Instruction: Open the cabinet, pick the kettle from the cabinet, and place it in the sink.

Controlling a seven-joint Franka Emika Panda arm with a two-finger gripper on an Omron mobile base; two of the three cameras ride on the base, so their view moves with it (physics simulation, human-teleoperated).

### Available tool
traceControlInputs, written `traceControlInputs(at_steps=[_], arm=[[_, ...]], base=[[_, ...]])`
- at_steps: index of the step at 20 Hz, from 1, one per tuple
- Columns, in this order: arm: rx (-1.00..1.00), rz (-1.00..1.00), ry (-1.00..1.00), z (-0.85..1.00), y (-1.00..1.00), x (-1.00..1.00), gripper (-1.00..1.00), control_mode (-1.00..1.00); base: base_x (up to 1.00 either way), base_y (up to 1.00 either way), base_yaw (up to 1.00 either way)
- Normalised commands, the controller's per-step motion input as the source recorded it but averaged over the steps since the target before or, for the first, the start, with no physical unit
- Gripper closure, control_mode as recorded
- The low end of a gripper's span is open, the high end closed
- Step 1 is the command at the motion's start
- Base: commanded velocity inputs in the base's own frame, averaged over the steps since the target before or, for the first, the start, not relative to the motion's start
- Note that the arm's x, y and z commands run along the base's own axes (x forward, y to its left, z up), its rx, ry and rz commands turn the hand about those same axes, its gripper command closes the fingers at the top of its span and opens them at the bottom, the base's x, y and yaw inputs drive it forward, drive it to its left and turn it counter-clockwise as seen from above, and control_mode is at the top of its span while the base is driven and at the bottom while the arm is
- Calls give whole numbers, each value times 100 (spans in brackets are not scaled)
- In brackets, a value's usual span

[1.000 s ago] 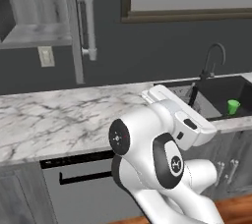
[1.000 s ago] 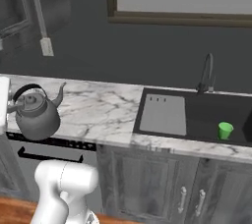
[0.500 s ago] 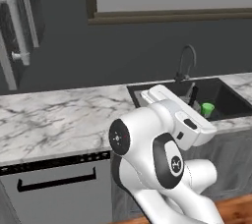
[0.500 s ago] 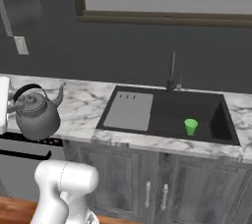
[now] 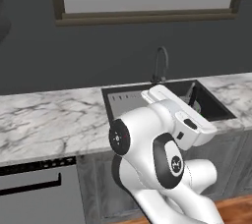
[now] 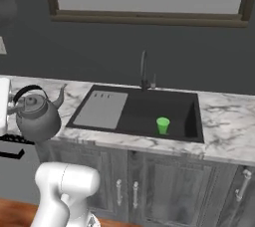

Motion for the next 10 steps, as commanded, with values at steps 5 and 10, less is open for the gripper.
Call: traceControlInputs(at_steps=[5,10], arm=[[0,0,0,0,0,0,100,100],[0,0,0,0,0,0,100,100]], base=[[31,-55,0],[35,-53,0]])
